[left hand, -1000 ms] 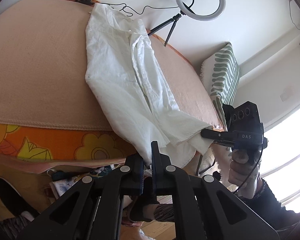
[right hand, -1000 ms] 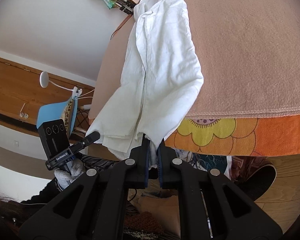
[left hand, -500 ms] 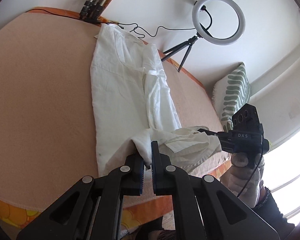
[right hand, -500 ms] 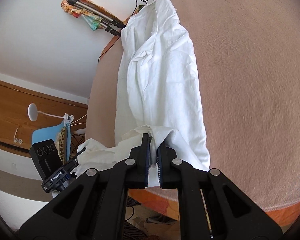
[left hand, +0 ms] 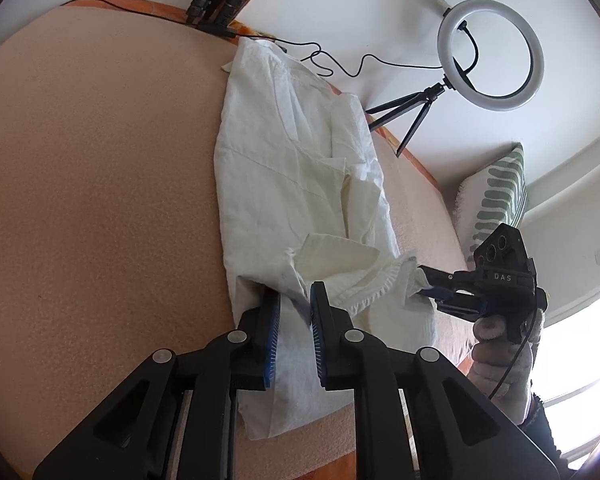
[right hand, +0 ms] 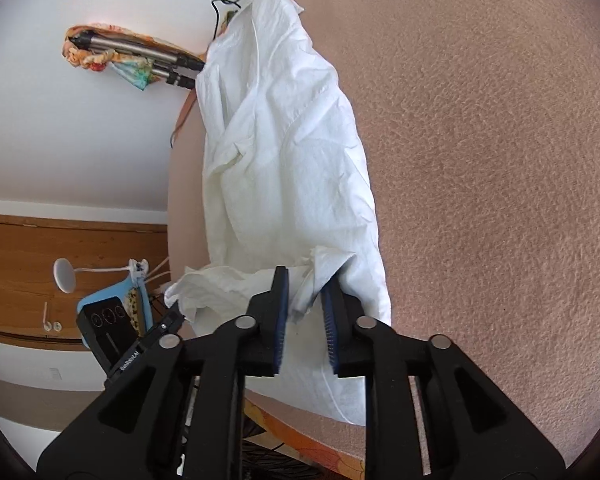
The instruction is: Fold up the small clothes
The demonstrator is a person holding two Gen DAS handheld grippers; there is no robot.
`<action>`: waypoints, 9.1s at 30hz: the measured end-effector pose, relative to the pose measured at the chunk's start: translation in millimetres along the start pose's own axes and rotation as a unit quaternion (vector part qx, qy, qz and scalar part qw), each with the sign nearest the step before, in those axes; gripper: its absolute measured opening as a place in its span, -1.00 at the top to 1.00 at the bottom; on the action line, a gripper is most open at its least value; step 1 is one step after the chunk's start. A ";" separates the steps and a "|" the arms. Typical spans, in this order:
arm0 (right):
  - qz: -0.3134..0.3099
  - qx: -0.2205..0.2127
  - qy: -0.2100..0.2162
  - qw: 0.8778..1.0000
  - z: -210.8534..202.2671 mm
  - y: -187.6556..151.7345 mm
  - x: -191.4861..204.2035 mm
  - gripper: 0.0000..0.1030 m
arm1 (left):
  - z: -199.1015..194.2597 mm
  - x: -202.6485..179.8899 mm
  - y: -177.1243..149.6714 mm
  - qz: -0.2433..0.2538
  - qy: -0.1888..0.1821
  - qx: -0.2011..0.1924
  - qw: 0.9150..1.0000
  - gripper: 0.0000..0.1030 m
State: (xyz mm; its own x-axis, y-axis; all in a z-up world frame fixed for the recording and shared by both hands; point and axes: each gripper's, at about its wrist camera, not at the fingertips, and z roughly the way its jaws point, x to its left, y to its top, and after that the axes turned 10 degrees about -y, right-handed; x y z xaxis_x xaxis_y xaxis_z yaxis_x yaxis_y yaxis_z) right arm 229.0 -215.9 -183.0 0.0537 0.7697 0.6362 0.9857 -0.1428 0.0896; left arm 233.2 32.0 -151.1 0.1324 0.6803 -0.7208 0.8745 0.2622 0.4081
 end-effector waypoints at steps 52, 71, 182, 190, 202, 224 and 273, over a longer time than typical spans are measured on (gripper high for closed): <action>-0.316 -0.157 -0.249 0.902 -3.8 -111.4 57.2 0.58 | 35.3 -66.9 -60.9 0.210 0.028 0.043 0.976 0.71; -0.270 -0.174 -0.224 0.920 -41.8 39.2 84.6 0.29 | 45.2 -96.2 -7.7 0.225 0.024 0.032 0.974 0.71; -0.335 -0.249 -0.239 0.877 -78.9 -58.9 101.2 0.94 | -6.4 -88.8 7.8 0.379 0.141 -0.034 0.914 0.97; -0.369 -0.226 -0.276 0.858 -47.5 -120.8 68.9 0.94 | -9.4 -79.1 -43.2 0.414 0.151 0.019 0.897 0.93; -0.393 -0.223 -0.274 0.849 -93.9 -153.1 64.7 0.82 | -67.1 -91.3 -42.2 0.407 0.148 -0.002 0.901 0.87; -0.341 -0.186 -0.199 0.900 -43.6 -62.2 85.7 0.62 | -4.0 -59.9 28.7 0.296 0.115 0.011 0.948 0.85; -0.120 -0.128 -0.089 0.980 -18.2 -5.0 -14.4 -0.55 | -9.2 39.5 -44.2 -0.074 -0.009 -0.011 0.997 0.09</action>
State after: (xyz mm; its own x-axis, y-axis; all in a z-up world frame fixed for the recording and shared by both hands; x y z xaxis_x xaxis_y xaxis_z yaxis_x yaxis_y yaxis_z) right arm 220.4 -237.6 -178.7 -0.1258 0.8937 0.4307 0.9022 -0.0774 0.4243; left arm 195.4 53.6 -192.5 0.0108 0.6207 -0.7840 0.8749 0.3738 0.3080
